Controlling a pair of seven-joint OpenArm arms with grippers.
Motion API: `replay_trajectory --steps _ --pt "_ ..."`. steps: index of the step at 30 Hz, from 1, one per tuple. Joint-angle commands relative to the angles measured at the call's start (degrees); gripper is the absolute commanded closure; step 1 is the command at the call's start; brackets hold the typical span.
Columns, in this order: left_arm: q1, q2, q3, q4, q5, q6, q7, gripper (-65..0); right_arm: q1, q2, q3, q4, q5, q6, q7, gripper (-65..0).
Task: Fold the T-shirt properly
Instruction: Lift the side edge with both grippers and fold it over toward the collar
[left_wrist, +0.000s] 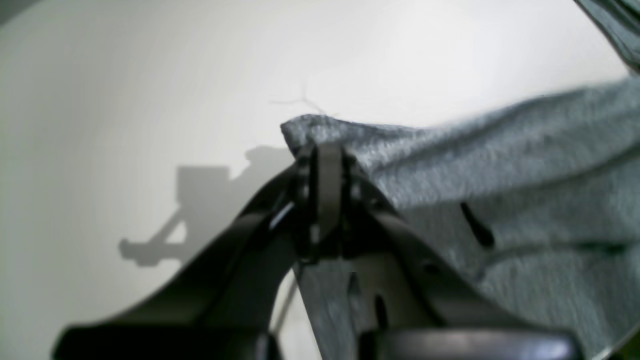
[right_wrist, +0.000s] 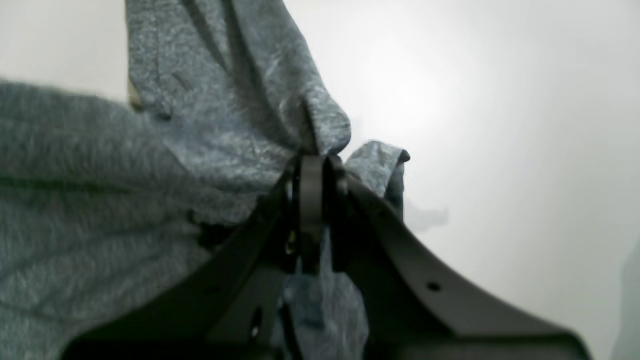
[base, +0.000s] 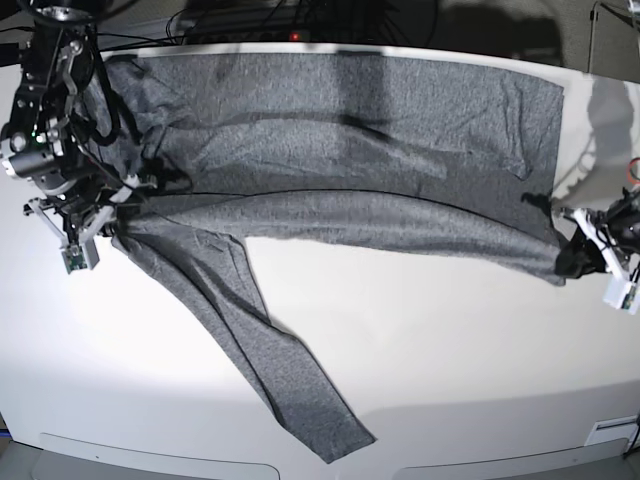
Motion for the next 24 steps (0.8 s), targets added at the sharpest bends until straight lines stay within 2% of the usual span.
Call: replay_trajectory --steps 1,10,24 --pt "0.4 -1.1 -1.0 1.8 -0.6 -0.2 -1.0 0.0 0.0 0.8 0.6 2.2 0.4 -0.1 0.7 0.0" --pt "9.0 -1.1 -4.3 5.4 -0.7 -0.2 -0.5 0.0 -6.6 0.8 3.5 9.4 0.4 -0.1 -0.2 0.0" --pt "17.6 -1.1 -4.4 5.6 -0.6 -0.2 0.5 0.0 -14.0 0.8 5.0 10.5 0.4 -0.1 -0.4 0.0"
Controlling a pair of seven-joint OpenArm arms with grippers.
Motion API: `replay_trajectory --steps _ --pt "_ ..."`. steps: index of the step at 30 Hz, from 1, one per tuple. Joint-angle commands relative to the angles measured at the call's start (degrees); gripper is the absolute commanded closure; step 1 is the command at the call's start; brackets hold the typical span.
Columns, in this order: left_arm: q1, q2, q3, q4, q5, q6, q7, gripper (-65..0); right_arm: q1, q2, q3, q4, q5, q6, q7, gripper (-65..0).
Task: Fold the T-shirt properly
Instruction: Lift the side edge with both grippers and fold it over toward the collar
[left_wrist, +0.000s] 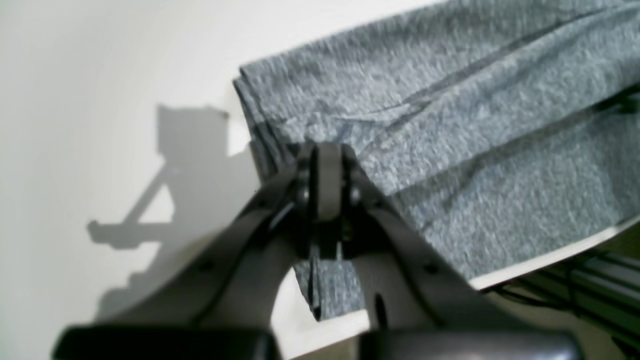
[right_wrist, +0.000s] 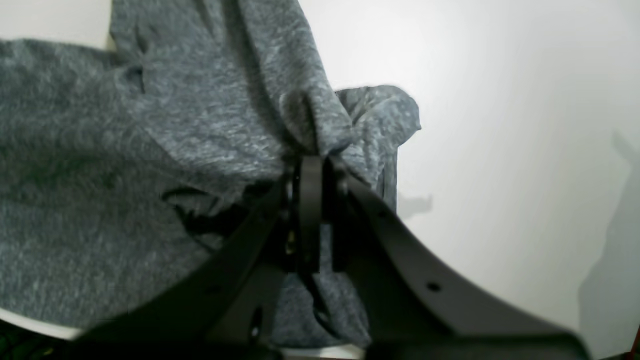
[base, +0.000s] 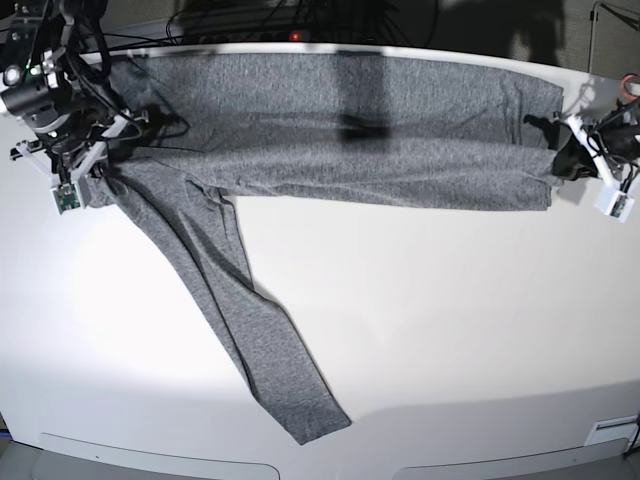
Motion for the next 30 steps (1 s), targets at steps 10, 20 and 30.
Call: replay_trajectory --steps 10,20,30 --pt "0.4 -1.1 -0.6 1.1 -0.4 -0.2 -0.4 0.0 -2.6 0.8 0.5 1.1 -0.6 0.0 0.6 0.0" --pt "0.4 -1.1 -0.6 1.1 -0.5 -0.2 5.5 0.0 -2.6 0.8 0.5 1.1 -0.8 0.1 -1.9 0.0" --pt "0.4 -1.1 -0.6 1.1 -0.5 -0.2 5.4 0.0 -2.6 0.8 0.5 1.1 0.1 0.1 -7.5 0.0"
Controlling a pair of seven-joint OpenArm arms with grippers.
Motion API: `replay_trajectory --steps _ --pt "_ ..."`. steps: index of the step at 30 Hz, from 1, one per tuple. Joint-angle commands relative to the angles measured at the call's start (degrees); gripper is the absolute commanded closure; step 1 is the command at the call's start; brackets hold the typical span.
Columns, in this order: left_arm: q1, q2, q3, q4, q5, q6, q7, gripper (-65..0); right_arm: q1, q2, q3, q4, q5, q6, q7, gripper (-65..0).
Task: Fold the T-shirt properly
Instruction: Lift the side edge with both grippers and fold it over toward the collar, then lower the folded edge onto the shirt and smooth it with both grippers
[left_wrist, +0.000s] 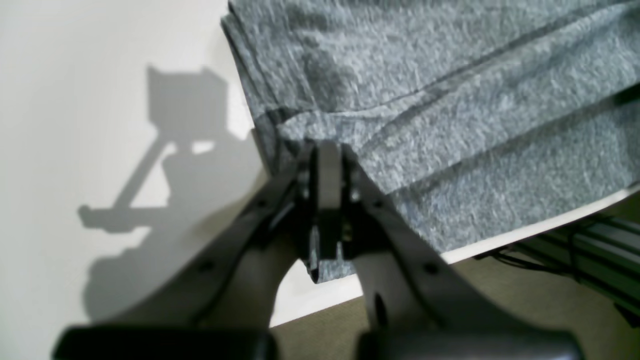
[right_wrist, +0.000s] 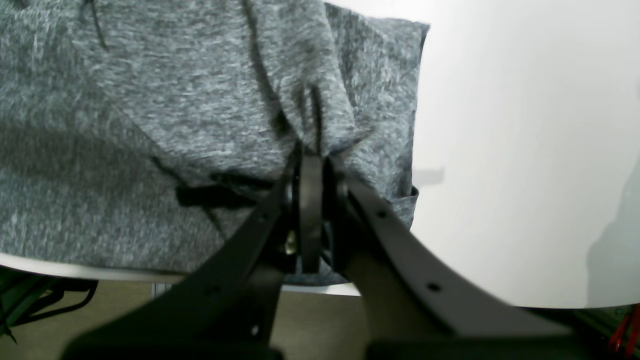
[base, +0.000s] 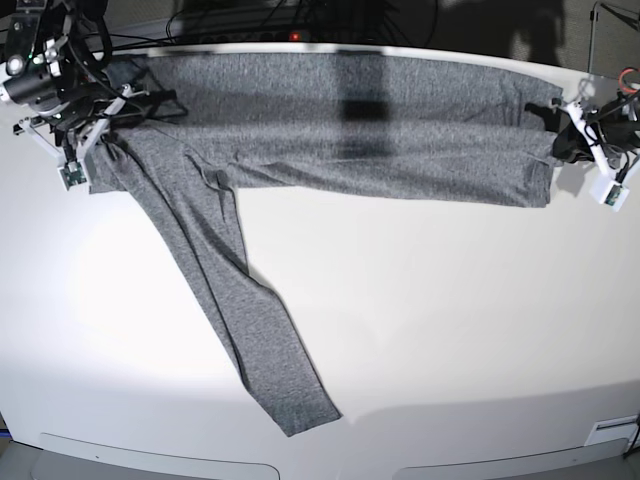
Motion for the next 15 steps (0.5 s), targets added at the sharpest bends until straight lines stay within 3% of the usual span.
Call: replay_trajectory --steps 1,5,10,15 --pt "-0.2 -1.1 -0.6 1.0 -0.4 -0.2 -0.2 0.0 0.0 0.8 0.5 1.1 0.1 0.1 -0.2 0.0" --pt "-0.2 -1.1 -0.6 1.0 -0.4 -0.2 -0.2 0.0 0.0 0.8 0.5 1.1 0.0 0.1 -0.8 -15.0" --pt "-0.2 -1.1 -0.6 1.0 -0.4 -0.2 0.2 0.0 0.0 0.8 0.5 1.1 -0.1 0.1 -0.8 -21.6" --pt "-0.2 -1.1 -0.6 1.0 -0.5 -0.2 -1.2 -15.9 0.1 0.8 0.5 1.1 1.4 -0.2 1.2 -21.7"
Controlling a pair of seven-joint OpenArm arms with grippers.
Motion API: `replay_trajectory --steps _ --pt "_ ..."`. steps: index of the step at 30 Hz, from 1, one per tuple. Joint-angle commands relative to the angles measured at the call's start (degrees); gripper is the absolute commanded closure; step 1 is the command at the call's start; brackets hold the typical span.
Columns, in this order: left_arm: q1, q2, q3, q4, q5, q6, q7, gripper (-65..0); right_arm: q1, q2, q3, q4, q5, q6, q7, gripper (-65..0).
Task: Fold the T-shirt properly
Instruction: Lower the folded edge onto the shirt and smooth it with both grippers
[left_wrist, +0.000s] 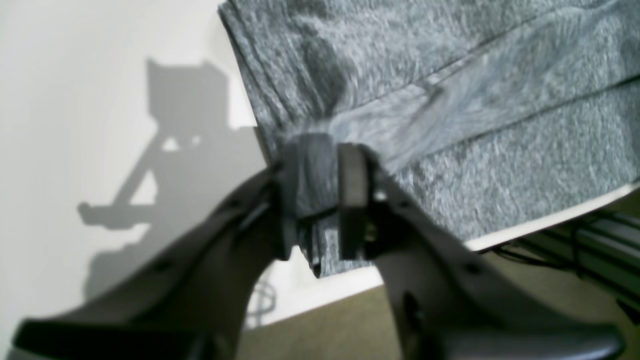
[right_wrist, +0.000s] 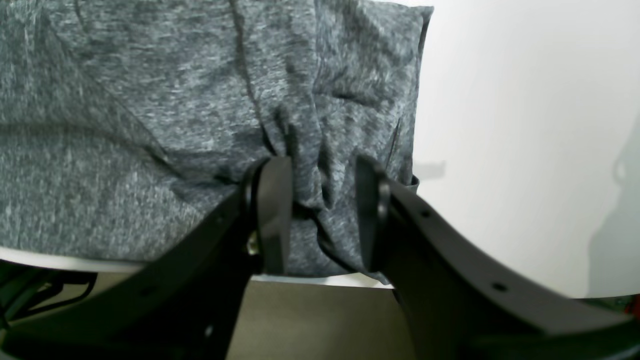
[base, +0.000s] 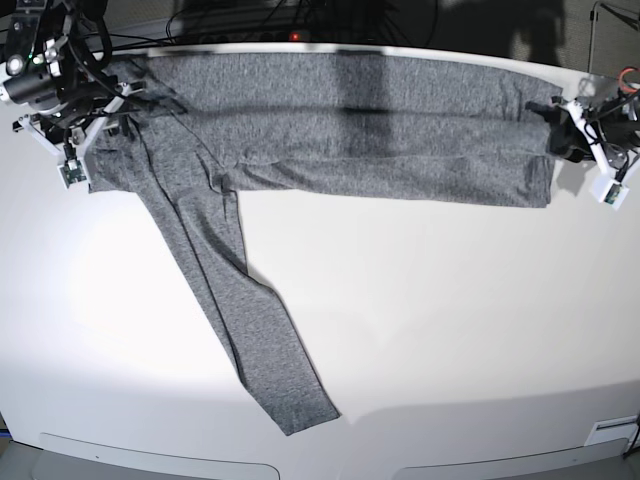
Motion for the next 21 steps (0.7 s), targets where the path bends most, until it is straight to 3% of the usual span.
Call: replay_trajectory --steps 1,6,11,18,21 --pt "-0.2 -1.1 -0.6 1.0 -0.7 -0.2 -1.7 -17.2 0.1 0.8 0.5 1.0 2.4 -0.6 2.6 -21.7" --pt "-0.2 -0.7 -0.5 1.0 0.0 -0.4 -3.8 -18.1 0.2 0.7 0.4 0.9 12.5 -1.3 7.6 -21.7" --pt "-0.4 0.2 -0.5 1.0 0.0 -0.3 -10.1 -18.1 0.3 -0.8 0.3 -1.1 13.2 -1.3 11.8 -21.6" --pt "-0.5 10.3 -0.5 1.0 0.5 -0.5 -8.5 -18.1 4.7 -4.7 0.3 -6.1 12.1 -1.0 12.7 -21.6" --pt "-0.7 13.4 -0.5 1.0 4.3 -0.5 -9.0 -18.1 6.9 -5.6 0.3 -9.6 10.1 0.4 12.7 -21.6"
